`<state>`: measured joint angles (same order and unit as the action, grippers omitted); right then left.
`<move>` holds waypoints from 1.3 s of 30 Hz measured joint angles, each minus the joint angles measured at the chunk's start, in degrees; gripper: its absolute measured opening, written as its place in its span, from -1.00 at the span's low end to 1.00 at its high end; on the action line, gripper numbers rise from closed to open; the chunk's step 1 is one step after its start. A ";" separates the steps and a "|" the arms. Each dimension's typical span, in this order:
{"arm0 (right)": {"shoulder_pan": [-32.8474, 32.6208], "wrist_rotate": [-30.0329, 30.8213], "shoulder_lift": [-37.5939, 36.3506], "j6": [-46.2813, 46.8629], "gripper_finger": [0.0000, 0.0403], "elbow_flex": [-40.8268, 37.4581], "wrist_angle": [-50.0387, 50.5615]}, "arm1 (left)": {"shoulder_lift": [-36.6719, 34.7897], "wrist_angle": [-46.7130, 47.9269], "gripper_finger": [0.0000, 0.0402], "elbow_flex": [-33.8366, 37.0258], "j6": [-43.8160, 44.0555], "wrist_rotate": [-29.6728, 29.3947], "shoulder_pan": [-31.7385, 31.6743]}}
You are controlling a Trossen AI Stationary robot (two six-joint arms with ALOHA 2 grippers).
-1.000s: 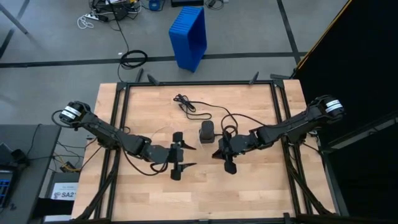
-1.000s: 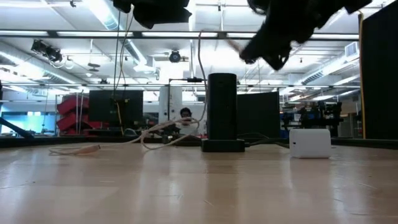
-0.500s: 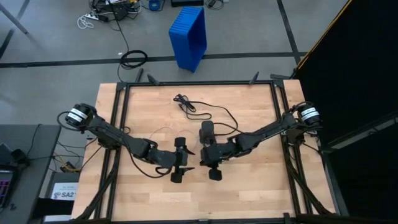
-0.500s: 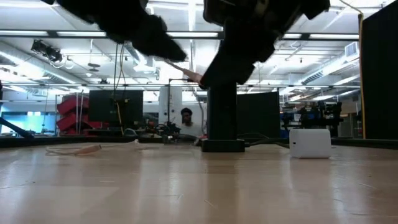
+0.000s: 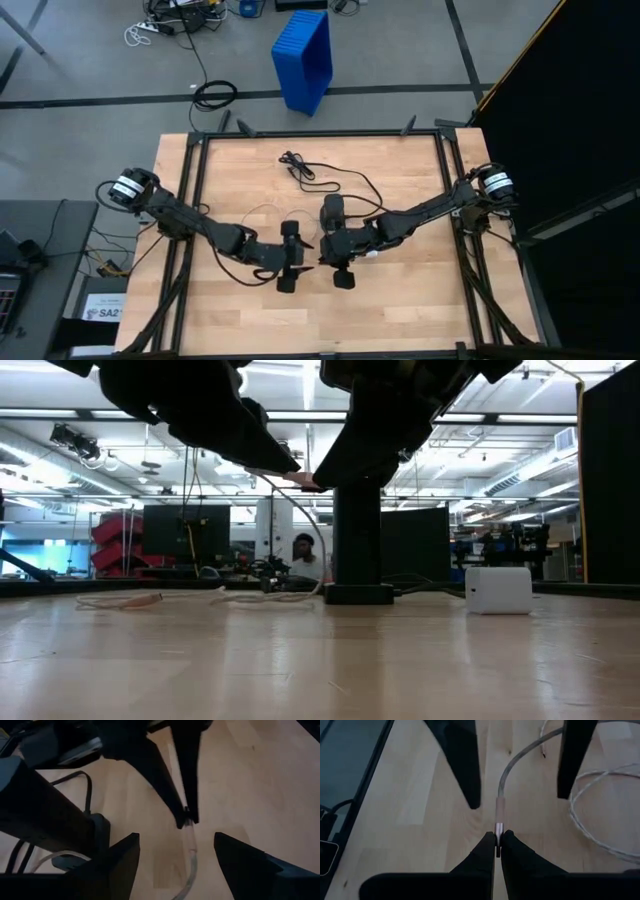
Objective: Plug in charger
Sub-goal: Insert the charger cable into the charger adapter
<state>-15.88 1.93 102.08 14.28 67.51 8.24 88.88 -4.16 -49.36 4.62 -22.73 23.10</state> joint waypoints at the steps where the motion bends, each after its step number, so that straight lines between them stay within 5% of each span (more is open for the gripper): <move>1: 0.00 0.00 0.00 0.00 -1.00 0.00 0.02 | 0.00 0.00 0.09 0.00 0.35 0.05 -0.19; 22: 0.00 0.37 0.00 -0.98 -1.00 0.00 -0.75 | 4.28 -5.88 -0.16 -0.02 3.28 2.92 -0.27; 34: 0.00 0.27 0.00 -0.96 -1.00 0.00 -0.77 | 4.28 -4.90 -0.90 -0.02 3.14 2.88 -0.29; 39: -0.02 0.17 0.00 -0.96 -1.00 0.00 -0.77 | 4.28 -5.26 -0.95 -0.02 2.20 2.88 -0.33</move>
<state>-15.90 2.11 102.08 13.32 67.51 7.47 93.17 -9.43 -49.39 6.83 -19.86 22.76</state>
